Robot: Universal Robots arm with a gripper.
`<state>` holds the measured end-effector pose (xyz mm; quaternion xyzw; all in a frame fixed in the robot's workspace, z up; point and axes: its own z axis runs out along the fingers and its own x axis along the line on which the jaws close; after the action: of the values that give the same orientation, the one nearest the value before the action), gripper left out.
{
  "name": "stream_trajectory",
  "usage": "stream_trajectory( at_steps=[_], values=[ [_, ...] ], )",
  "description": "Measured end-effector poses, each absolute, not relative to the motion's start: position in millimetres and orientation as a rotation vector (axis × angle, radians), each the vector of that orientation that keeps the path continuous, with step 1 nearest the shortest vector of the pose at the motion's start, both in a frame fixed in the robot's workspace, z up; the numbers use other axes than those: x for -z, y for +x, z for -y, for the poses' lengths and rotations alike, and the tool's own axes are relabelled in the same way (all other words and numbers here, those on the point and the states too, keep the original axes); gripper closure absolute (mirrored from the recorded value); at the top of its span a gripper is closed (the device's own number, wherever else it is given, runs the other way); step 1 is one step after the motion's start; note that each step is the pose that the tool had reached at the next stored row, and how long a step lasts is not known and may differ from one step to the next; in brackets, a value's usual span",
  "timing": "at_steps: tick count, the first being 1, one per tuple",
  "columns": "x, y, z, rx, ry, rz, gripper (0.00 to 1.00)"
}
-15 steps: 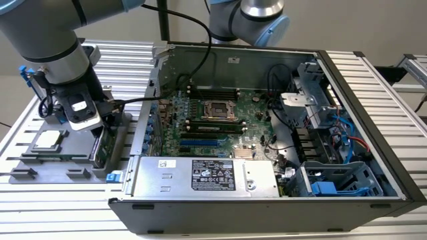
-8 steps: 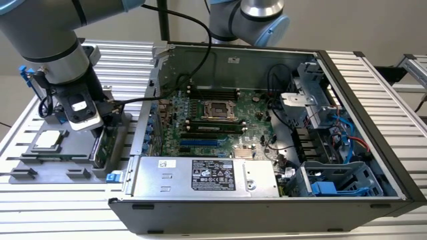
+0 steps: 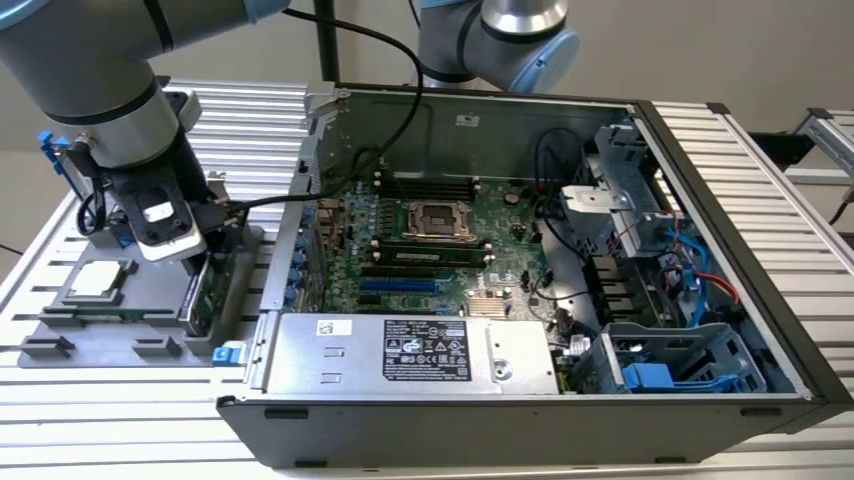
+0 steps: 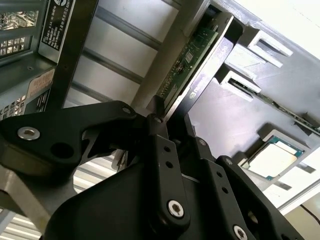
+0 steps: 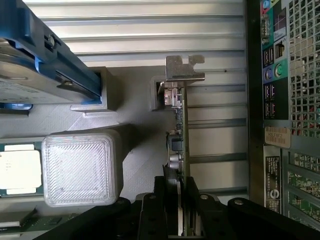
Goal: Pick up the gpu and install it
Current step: 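Pick up the gpu and move the gpu toward the slot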
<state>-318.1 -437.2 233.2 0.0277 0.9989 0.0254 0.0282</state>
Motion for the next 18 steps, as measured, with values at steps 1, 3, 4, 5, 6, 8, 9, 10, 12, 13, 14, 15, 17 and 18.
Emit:
stream_trajectory(
  at_steps=[1,3,4,5,6,8,9,10,12,13,14,15,17,18],
  values=[
    [-233.2,-318.0,437.2,-0.078,0.085,-3.083,1.00],
    [-233.1,-318.1,437.2,-0.078,0.085,-3.083,1.00],
    [-233.1,-318.1,437.2,-0.078,0.085,-3.083,1.00],
    [-233.1,-318.1,437.2,-0.078,0.085,-3.083,1.00],
    [-233.1,-318.0,437.2,-0.078,0.085,-3.083,1.00],
    [-233.1,-318.0,437.2,-0.078,0.085,-3.083,1.00],
    [-233.1,-318.1,437.2,-0.078,0.085,-3.083,1.00],
    [-233.0,-318.1,437.2,-0.078,0.085,-3.083,1.00],
    [-233.0,-318.0,437.2,-0.078,0.085,-3.083,1.00],
    [-233.0,-318.0,437.2,-0.078,0.085,-3.083,1.00],
    [-233.0,-318.0,437.2,-0.078,0.085,-3.083,1.00],
    [-233.0,-318.0,437.2,-0.078,0.085,-3.083,1.00],
    [-233.0,-318.0,437.2,-0.078,0.085,-3.083,1.00],
    [-233.0,-318.1,437.2,-0.078,0.085,-3.083,1.00]
  ],
)
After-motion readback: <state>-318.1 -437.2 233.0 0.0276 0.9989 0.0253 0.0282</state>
